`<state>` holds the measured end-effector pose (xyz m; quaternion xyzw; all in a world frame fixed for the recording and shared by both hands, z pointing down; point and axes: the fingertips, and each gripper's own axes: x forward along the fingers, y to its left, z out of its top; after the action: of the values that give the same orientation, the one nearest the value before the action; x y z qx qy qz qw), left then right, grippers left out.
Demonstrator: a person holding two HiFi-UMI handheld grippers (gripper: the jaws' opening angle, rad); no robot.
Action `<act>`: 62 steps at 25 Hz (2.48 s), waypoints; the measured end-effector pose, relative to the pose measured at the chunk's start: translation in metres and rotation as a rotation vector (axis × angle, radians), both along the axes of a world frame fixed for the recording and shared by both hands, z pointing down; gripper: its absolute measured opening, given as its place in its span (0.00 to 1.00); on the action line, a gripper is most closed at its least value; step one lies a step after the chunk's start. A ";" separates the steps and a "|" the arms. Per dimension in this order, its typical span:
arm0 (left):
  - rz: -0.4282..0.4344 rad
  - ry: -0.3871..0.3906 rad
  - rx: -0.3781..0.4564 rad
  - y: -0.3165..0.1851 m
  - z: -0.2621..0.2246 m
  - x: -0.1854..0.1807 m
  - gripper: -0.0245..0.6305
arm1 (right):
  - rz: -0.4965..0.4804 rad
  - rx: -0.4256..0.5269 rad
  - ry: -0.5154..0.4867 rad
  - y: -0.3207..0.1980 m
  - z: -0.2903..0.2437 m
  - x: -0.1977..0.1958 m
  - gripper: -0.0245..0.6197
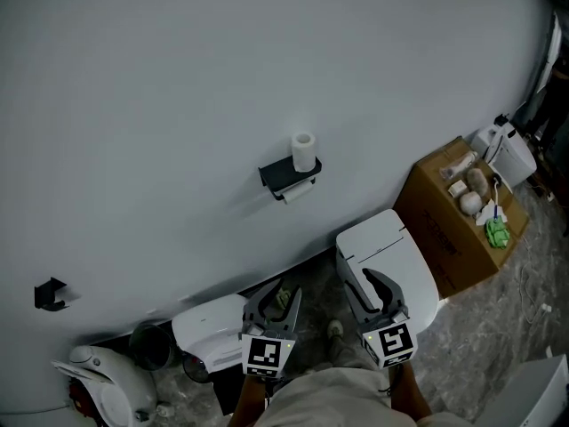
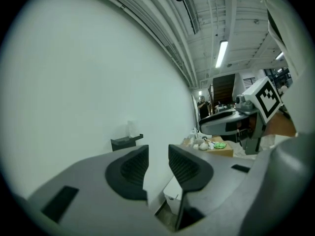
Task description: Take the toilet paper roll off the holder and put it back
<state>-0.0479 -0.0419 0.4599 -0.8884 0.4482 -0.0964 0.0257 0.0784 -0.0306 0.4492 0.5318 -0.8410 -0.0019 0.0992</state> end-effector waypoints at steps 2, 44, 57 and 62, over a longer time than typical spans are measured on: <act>-0.022 0.004 -0.007 -0.015 0.000 0.005 0.24 | -0.021 -0.008 -0.004 -0.018 0.001 0.005 0.29; -0.167 -0.007 -0.020 -0.209 -0.010 0.021 0.24 | -0.207 0.007 -0.051 -0.263 -0.001 -0.010 0.39; -0.066 0.017 -0.025 -0.250 -0.011 0.020 0.24 | -0.150 0.009 -0.029 -0.319 -0.002 -0.029 0.46; -0.045 0.024 0.004 -0.258 -0.017 0.020 0.24 | -0.144 -0.002 -0.028 -0.333 0.001 -0.034 0.50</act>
<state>-0.0275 -0.3001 0.4433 -0.8792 0.4683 -0.0853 0.0200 0.0442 -0.3636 0.4502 0.4699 -0.8784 -0.0008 0.0875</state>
